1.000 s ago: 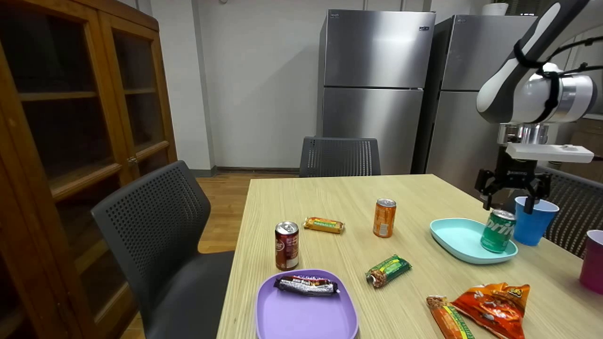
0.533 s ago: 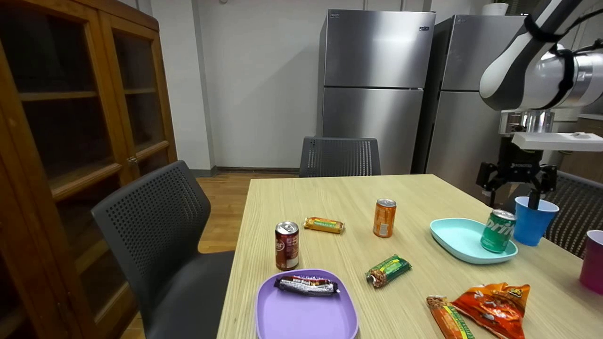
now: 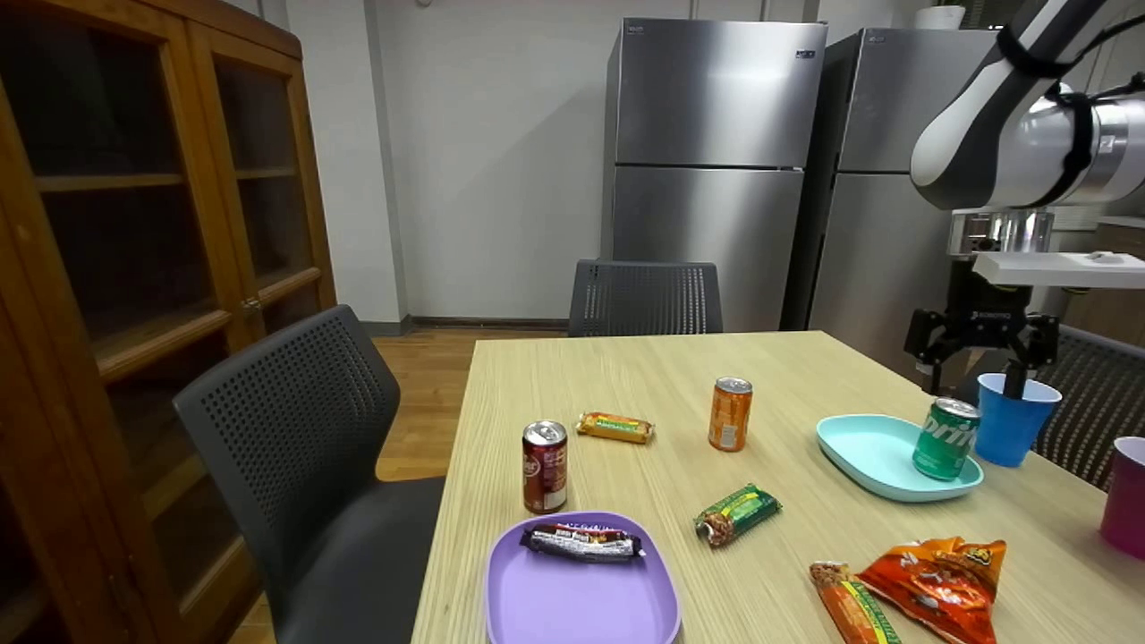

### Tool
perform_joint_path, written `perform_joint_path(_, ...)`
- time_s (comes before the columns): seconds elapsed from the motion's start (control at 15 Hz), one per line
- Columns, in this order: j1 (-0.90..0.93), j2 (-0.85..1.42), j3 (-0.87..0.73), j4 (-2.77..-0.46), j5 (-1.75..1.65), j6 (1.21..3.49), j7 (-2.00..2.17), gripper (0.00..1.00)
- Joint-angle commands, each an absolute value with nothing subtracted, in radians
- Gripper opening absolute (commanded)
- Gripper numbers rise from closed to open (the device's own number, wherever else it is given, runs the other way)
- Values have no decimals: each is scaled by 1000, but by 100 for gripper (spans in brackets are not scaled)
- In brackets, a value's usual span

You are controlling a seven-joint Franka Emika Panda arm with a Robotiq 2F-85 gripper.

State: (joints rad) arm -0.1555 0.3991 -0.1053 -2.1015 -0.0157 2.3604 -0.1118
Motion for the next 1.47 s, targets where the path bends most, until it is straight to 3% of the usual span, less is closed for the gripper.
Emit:
perform_joint_path(0.0, -156, 399, -104, -2100, -16, 2358, -111, 100)
perform_joint_path(1.4, -12, 454, 61, -1969, -19, 2463, -191, 100)
